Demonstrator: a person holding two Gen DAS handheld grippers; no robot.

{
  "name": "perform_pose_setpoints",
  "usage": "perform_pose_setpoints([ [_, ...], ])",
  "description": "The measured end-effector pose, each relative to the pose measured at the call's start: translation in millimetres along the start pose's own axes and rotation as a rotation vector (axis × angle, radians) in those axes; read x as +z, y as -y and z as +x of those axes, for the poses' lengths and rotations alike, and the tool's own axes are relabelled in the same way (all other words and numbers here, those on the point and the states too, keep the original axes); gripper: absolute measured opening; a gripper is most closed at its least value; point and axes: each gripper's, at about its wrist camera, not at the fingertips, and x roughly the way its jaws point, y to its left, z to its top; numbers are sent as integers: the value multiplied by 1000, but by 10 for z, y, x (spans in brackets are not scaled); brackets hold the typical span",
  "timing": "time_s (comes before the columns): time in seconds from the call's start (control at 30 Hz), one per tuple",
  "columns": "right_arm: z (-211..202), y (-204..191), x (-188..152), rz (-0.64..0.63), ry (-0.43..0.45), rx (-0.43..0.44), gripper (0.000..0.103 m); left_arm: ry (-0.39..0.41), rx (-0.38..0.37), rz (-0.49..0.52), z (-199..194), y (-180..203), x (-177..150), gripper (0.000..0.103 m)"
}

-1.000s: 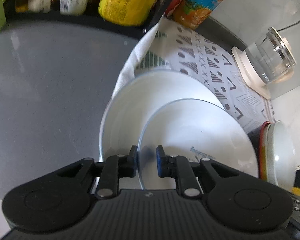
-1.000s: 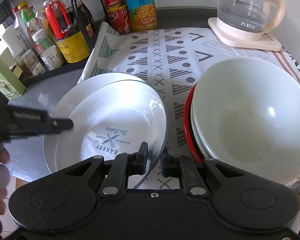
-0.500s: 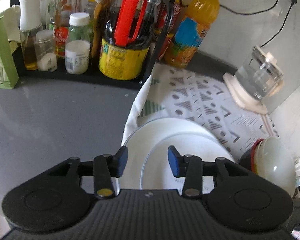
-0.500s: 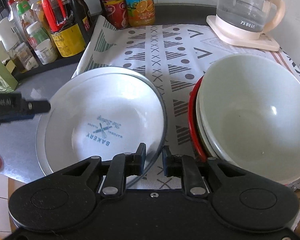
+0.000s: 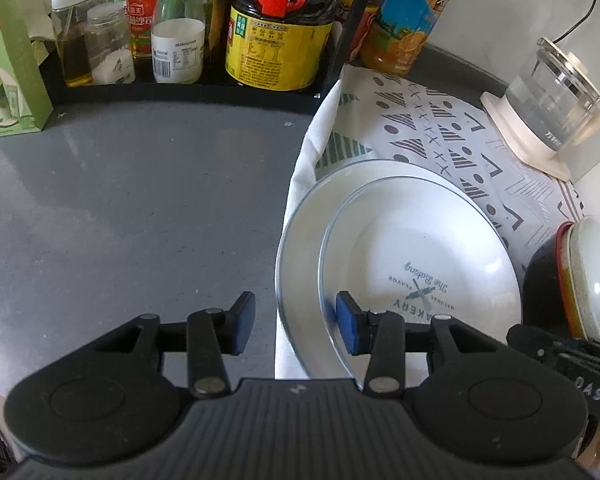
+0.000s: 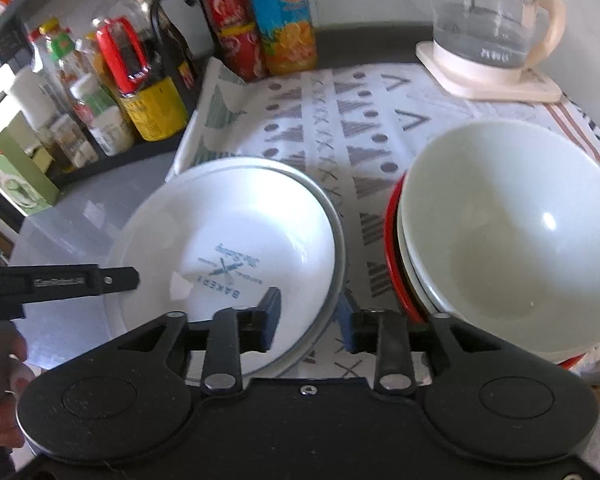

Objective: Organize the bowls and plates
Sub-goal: 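Move both grippers to the red-and-black bowl holding the nested bowls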

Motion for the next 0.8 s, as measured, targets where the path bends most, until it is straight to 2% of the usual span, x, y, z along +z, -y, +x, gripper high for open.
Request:
perform_pose_setpoints([
  [0.03,-24,-3,3,-4,9,4,39,1,0,0,-1,-2,2,42],
  [0.23,-159,48,27,3,48,22,40,24,26,-21,-29,-16,14,42],
  [0.4,-273,126,54,32,76,33,42,39,18,-33,-84,-21,25,32],
  [0.47,-350,164,72,53,94,50,45,44,13,-39,-122,-21,30,32],
  [0.53,-437,188,89,57,121,51,53,47,6,-47,-181,-20,48,32],
  [0.6,-520,230,113,65,149,51,56,56,2,-41,-259,8,69,32],
  [0.7,-636,314,143,79,188,41,66,70,0,-28,-371,83,129,37],
  [0.77,-709,380,164,86,218,31,76,76,-14,-27,-434,135,173,42],
  [0.8,-747,417,172,92,236,23,87,87,-28,-27,-474,169,196,48],
])
